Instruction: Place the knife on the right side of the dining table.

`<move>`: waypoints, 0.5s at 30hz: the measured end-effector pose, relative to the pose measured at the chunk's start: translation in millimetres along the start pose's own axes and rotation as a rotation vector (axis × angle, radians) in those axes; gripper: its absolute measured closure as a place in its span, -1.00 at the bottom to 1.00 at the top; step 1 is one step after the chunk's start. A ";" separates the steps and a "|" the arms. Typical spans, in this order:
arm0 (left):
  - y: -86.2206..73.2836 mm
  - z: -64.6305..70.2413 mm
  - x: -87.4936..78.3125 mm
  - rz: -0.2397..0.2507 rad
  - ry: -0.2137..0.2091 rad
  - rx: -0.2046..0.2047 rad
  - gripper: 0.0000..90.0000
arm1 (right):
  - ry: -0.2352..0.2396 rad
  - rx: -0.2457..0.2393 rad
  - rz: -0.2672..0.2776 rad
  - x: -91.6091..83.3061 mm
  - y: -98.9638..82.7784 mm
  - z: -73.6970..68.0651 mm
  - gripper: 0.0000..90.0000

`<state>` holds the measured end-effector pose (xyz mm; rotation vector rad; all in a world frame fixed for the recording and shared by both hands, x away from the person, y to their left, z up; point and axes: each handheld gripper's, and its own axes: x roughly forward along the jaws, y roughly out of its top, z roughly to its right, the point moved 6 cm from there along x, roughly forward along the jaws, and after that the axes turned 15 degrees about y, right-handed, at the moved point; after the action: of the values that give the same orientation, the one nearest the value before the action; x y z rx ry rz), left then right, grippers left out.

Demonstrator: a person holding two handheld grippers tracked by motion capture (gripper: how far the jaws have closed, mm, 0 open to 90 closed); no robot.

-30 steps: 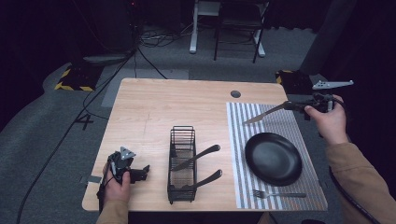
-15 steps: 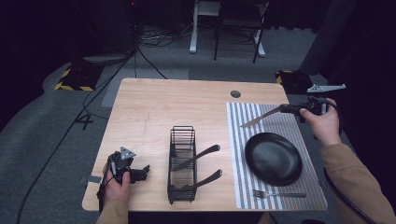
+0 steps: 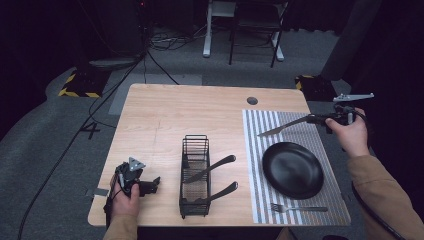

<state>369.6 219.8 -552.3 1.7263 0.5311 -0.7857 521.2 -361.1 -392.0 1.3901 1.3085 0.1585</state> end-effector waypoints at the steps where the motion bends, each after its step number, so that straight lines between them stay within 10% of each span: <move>1: 0.0 0.0 0.0 0.000 0.000 0.000 -1.00 | 0.000 0.000 0.000 0.0 0.0 0.0 0.73; 15: 0.0 0.1 0.0 0.000 -0.001 -0.001 -1.00 | -0.082 0.048 -0.035 -1.2 -22.6 29.6 0.58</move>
<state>369.5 219.7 -552.4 1.7250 0.5307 -0.7860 529.0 -386.5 -418.2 1.3990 1.2744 0.0464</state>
